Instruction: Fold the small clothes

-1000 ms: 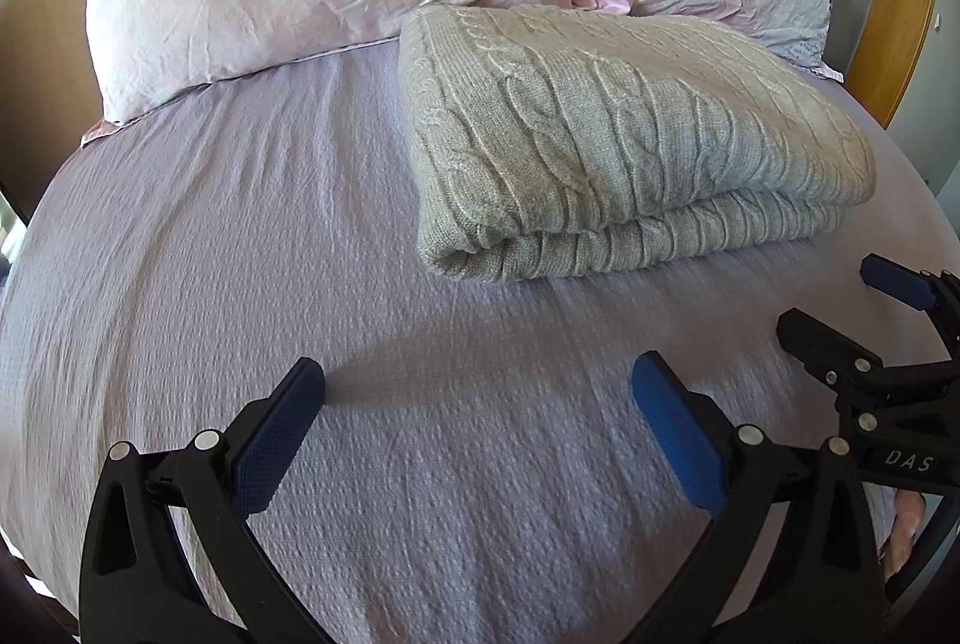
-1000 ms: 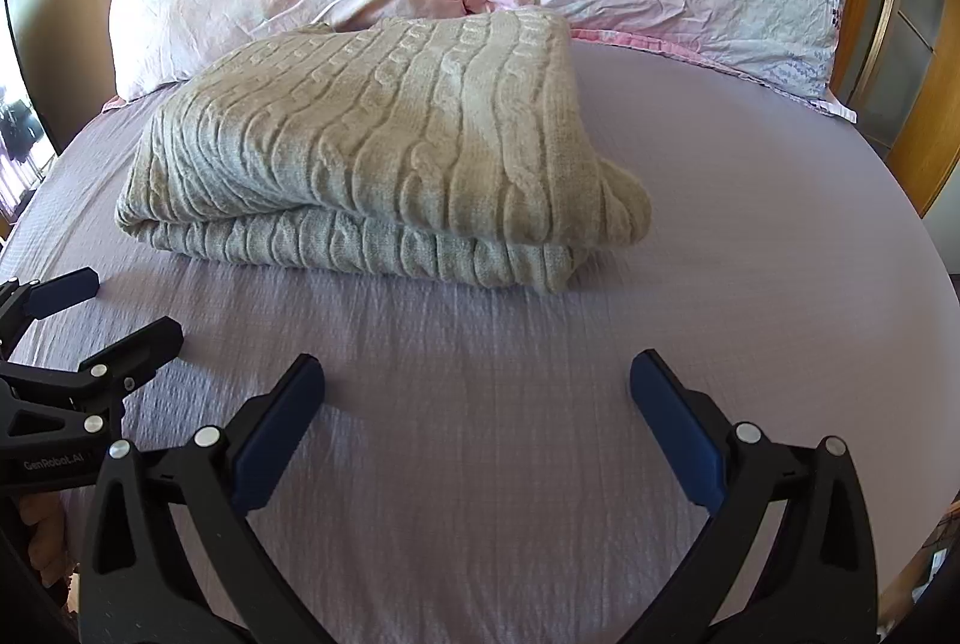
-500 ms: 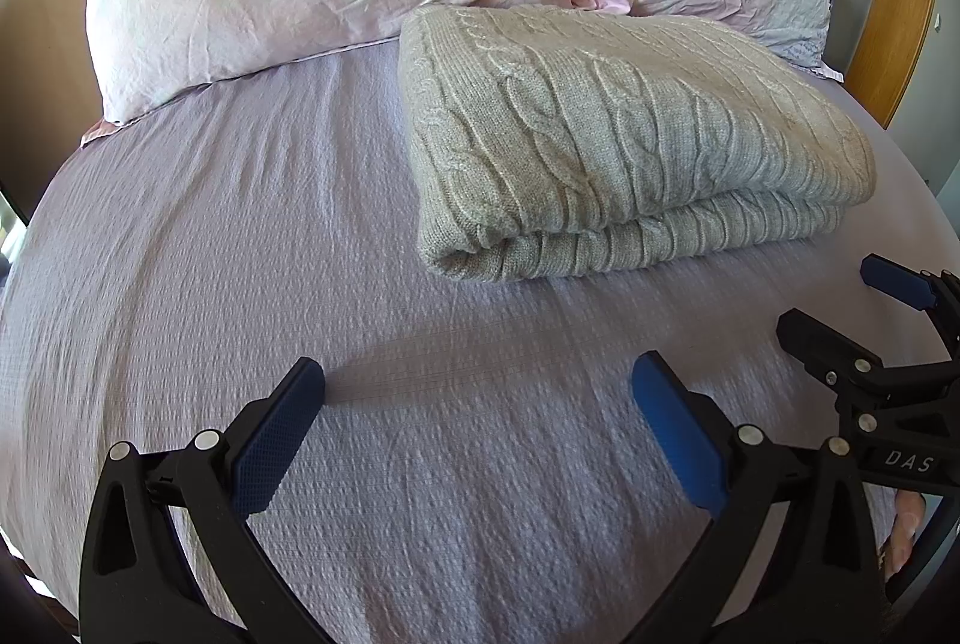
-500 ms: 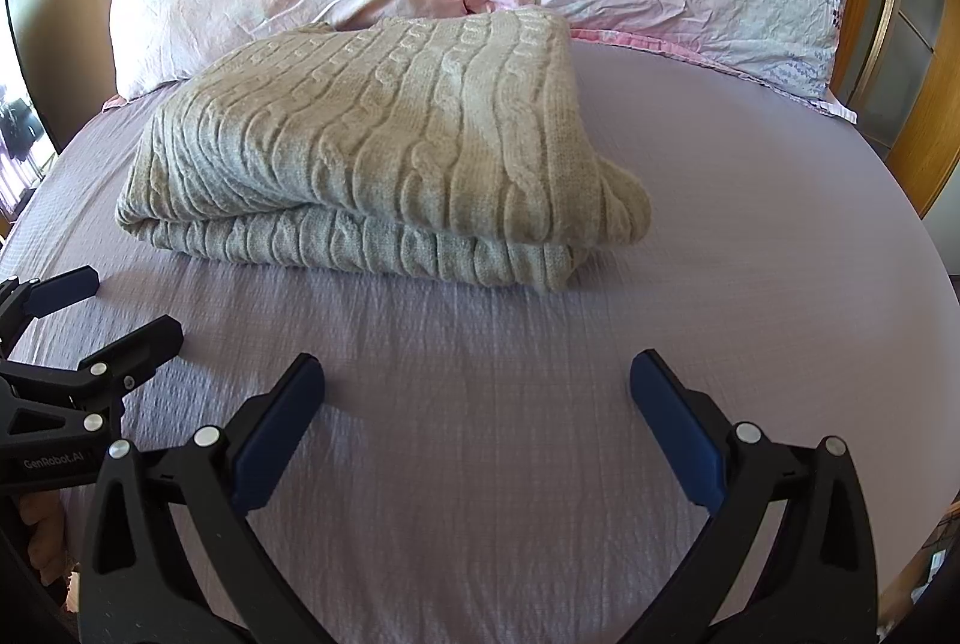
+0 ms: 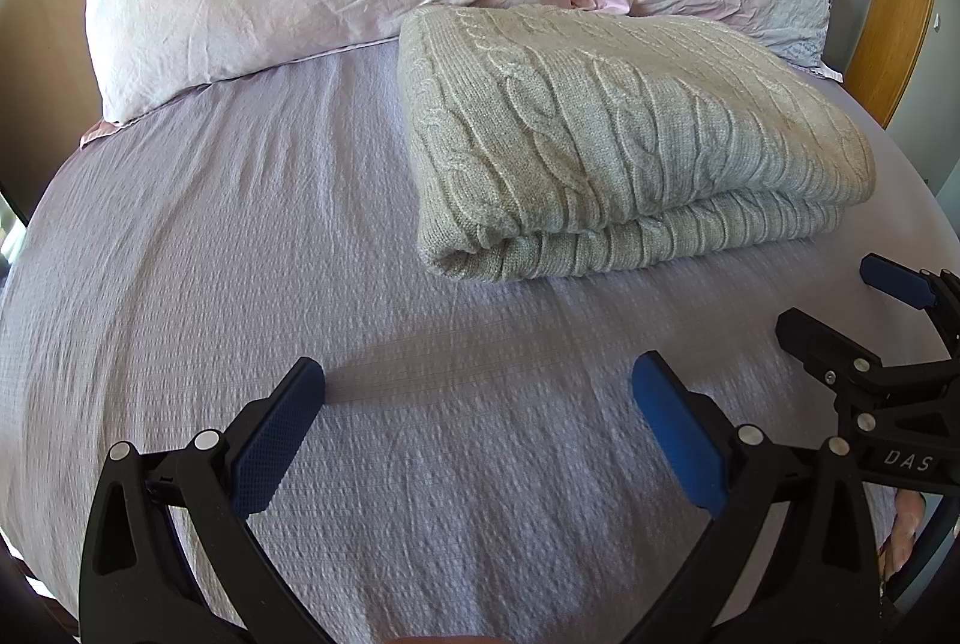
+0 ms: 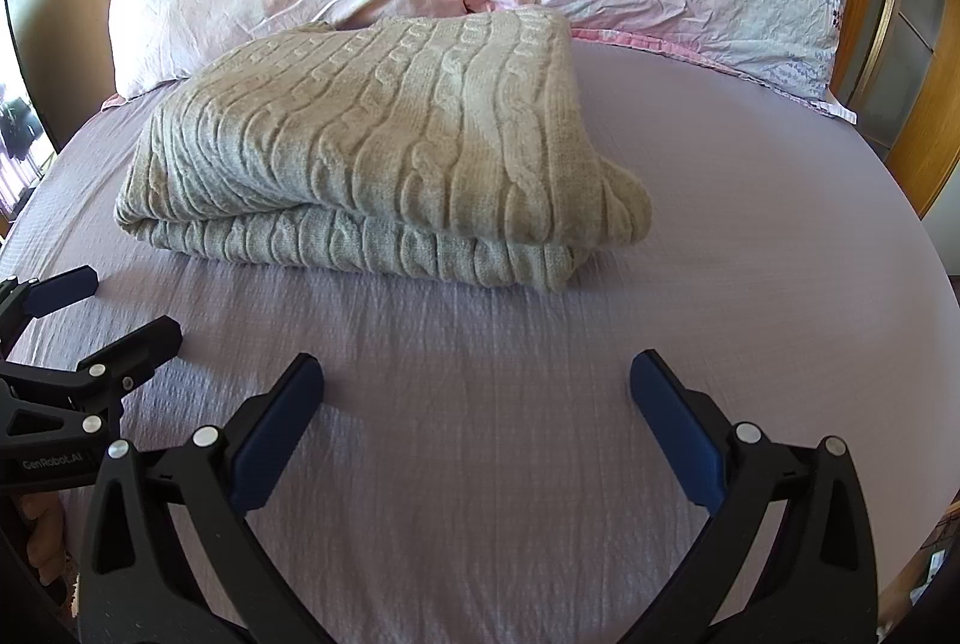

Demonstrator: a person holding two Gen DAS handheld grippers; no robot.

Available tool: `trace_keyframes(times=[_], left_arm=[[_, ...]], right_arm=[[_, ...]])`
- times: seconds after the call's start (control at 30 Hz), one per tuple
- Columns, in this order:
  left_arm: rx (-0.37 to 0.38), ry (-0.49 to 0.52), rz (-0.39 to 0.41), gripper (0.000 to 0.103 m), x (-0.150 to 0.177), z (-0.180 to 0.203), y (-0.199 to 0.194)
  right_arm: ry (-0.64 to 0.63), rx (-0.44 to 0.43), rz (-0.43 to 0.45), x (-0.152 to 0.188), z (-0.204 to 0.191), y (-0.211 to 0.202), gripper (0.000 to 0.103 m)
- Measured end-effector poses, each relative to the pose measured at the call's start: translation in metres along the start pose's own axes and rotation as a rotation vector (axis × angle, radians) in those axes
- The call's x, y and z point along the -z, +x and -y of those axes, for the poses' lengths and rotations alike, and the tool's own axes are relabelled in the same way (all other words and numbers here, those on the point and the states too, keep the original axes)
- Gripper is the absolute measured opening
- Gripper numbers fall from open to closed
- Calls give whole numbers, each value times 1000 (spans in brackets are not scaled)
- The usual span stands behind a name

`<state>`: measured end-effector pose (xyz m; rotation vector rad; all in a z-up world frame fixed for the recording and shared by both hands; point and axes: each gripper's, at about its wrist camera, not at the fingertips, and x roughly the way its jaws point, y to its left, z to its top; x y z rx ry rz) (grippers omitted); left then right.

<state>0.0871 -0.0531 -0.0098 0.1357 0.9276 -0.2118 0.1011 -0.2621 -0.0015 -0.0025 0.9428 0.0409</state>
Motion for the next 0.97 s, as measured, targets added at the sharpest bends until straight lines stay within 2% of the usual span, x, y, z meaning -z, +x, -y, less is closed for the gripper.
trace_keyframes(times=[0.97], left_arm=[[-2,-1,-2,102,0,1,0]], right_arm=[[0,1,0,0,0,0,101]])
